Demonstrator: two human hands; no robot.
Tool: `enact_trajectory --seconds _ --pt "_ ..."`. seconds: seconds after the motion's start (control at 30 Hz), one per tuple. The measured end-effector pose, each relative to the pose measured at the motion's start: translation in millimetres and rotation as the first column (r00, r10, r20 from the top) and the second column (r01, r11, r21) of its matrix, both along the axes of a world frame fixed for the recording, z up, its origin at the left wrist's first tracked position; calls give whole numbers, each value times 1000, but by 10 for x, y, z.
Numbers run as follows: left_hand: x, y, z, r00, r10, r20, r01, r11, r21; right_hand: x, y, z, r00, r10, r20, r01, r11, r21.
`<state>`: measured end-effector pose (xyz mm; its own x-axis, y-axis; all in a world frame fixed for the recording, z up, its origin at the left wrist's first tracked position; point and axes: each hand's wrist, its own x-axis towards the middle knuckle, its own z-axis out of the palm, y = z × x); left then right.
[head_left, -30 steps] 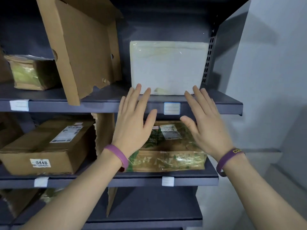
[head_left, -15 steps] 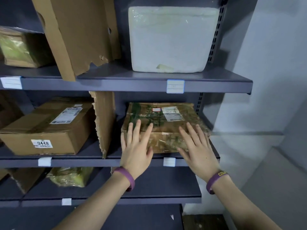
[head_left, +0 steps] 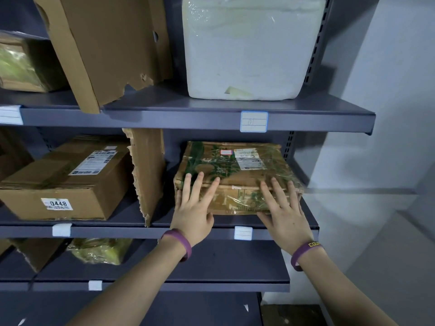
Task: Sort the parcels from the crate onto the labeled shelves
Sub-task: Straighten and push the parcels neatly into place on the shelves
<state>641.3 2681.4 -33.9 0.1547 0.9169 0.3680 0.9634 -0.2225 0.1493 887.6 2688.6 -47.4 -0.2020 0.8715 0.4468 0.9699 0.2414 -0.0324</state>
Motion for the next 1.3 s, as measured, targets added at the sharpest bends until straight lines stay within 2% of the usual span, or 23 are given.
enact_trajectory --seconds 0.2,0.5,0.67,0.83,0.97,1.13,1.2,1.3 --pt "46 -9 4 1000 15 26 -15 1000 12 17 9 -19 999 7 -44 -7 1000 7" --pt "102 -128 113 1000 16 12 -15 998 -55 -23 -50 -33 999 -16 -37 17 999 46" --pt "75 -511 20 992 -87 92 84 996 35 -428 -356 -61 990 135 -50 -129 986 103" --pt "-77 -873 -17 987 -91 133 77 992 103 -844 -631 -69 975 206 -81 -201 978 61" --pt "-390 -1206 17 966 -103 235 61 982 179 -1249 -916 -23 948 305 -86 -299 951 74" --pt "-1095 -1520 56 948 -85 308 -5 961 278 -1951 -1237 -3 868 485 -102 -478 874 85" --pt "-1455 -1533 44 946 -20 323 -73 959 275 -2244 -1265 -7 848 523 -84 -515 852 93" --pt "-2029 -1478 11 938 139 318 -207 960 189 -2691 -1230 -10 850 521 -72 -516 853 83"
